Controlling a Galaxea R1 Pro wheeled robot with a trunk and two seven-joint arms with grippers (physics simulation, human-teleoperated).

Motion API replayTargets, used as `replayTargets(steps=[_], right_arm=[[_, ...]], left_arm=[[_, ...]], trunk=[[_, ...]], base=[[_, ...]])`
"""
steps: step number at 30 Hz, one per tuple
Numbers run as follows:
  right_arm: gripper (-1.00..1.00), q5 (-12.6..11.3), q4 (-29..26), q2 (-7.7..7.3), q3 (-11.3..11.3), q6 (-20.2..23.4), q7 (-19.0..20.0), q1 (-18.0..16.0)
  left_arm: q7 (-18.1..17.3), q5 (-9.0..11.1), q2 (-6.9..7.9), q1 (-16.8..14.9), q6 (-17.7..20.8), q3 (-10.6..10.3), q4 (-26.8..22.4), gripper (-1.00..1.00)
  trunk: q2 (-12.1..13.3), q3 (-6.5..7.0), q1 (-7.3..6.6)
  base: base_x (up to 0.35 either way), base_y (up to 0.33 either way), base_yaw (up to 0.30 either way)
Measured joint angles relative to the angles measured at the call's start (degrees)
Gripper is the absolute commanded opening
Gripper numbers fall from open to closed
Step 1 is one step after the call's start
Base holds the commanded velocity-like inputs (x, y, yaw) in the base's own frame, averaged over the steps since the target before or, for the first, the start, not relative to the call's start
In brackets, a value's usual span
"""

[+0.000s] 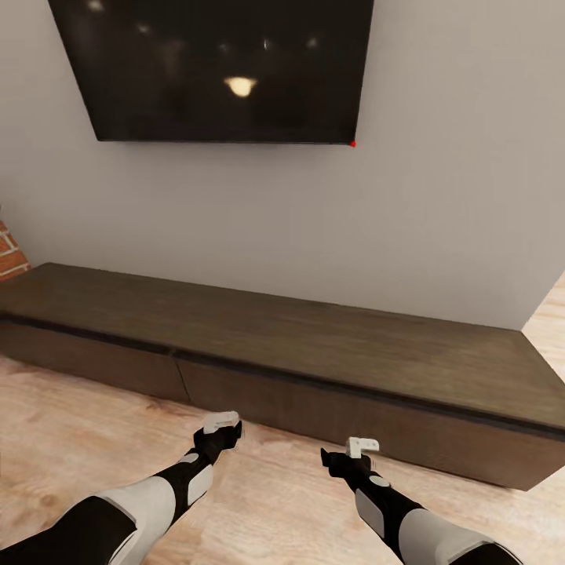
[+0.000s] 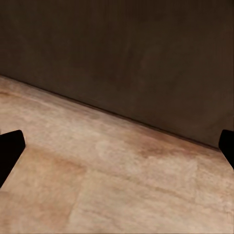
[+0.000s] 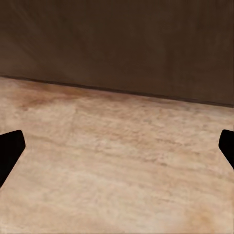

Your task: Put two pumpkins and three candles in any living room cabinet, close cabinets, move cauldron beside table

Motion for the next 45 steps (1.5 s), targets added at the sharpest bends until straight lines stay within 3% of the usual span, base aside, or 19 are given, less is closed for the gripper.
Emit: replayTargets(steps=[14, 24, 35, 45], right_arm=[[1.0, 0.0, 0.0, 0.0, 0.18, -0.02, 0.0, 0.0], [1.0, -0.04, 0.0, 0.0, 3.0, -0.01, -0.07, 0.0], [1.0, 0.0, 0.0, 0.0, 3.26, -0.02, 0.0, 0.01], [1.0, 0.0, 0.03, 0.0, 3.25, -0.06, 0.0, 0.4]], left_arm=[[0.0, 0.0, -0.05, 0.01, 0.0, 0.0, 0.0, 1.0], [0.0, 0.0, -0.09, 0.21, 0.0, 0.0, 0.0, 1.0], [0.0, 0.0, -0.09, 0.37, 0.0, 0.0, 0.0, 1.0], [0.0, -0.03, -0.13, 0.45, -0.02, 0.0, -0.01, 1.0]], trunk=[[0.0, 0.13, 0.02], [0.0, 0.53, 0.02], [0.0, 1.41, 0.02], [0.0, 2.28, 0.02]], base=[[0.079, 0.323, 0.054], [0.001, 0.335, 0.234], [0.0, 0.331, 0.106], [0.0, 0.067, 0.075]])
